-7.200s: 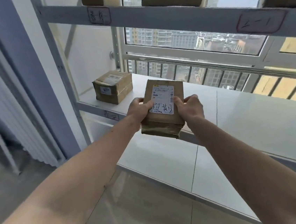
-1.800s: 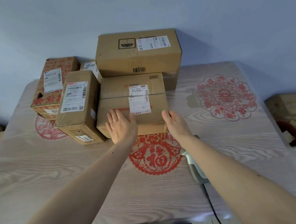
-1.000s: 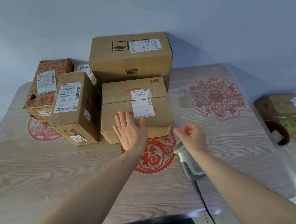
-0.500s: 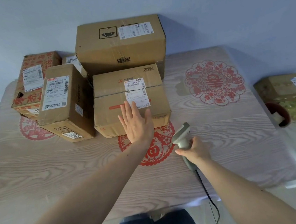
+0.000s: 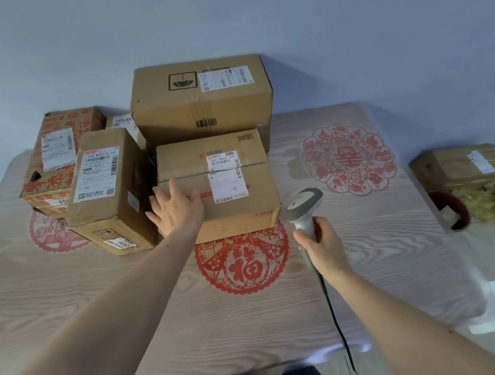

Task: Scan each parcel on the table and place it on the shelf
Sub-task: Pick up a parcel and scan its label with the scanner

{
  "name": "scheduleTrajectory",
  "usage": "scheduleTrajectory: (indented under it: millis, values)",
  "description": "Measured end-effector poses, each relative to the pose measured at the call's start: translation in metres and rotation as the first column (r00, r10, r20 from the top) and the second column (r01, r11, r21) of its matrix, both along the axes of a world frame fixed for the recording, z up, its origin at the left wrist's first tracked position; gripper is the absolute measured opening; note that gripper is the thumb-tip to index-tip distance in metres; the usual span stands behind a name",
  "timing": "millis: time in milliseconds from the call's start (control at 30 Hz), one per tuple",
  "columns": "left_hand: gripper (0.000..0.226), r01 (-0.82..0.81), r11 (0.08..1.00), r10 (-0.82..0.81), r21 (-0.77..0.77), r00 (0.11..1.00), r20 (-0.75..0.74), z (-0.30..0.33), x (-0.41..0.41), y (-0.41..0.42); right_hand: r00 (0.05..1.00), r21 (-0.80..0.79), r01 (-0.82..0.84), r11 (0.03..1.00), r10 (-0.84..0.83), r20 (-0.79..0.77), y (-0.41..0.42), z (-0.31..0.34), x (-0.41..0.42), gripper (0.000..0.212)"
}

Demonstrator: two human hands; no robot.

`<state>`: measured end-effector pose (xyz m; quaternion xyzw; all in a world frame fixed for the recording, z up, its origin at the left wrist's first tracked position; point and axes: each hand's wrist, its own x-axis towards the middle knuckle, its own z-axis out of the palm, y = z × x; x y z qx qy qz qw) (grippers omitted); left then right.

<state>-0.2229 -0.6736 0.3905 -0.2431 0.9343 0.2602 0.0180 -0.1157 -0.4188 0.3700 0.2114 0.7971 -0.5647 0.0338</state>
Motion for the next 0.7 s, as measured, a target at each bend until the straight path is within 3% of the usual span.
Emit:
scheduleTrajectory:
  millis: [133,367,500,600,700]
  values:
    - [0.06,-0.015,1.0,0.014,0.02,0.998,0.062,0.007,0.007,0.008,0.993,-0.124,0.03,0.992,-0.044,-0.107,-0.011,0.022,-0.021,0.02]
    - [0.073,0.0,0.999,0.003,-0.032,0.995,0.101,0.017,0.025,0.028,0.99,-0.247,-0.044,0.968,0.01,-0.141,-0.023,0.045,-0.04,0.015]
    - [0.053,0.065,0.983,-0.059,-0.169,0.998,0.036,0.022,0.027,0.032,0.994,-0.251,-0.026,0.968,-0.002,-0.11,-0.028,0.051,-0.04,0.022]
    - [0.058,0.193,0.976,-0.197,-0.101,0.98,-0.025,0.017,0.013,0.024,0.995,-0.247,-0.022,0.969,-0.002,-0.096,-0.03,0.053,-0.039,0.024]
    - [0.083,0.436,0.9,-0.435,0.017,0.893,0.116,0.003,0.002,0.018,0.996,-0.246,0.003,0.969,-0.025,-0.087,-0.031,0.053,-0.038,0.02]
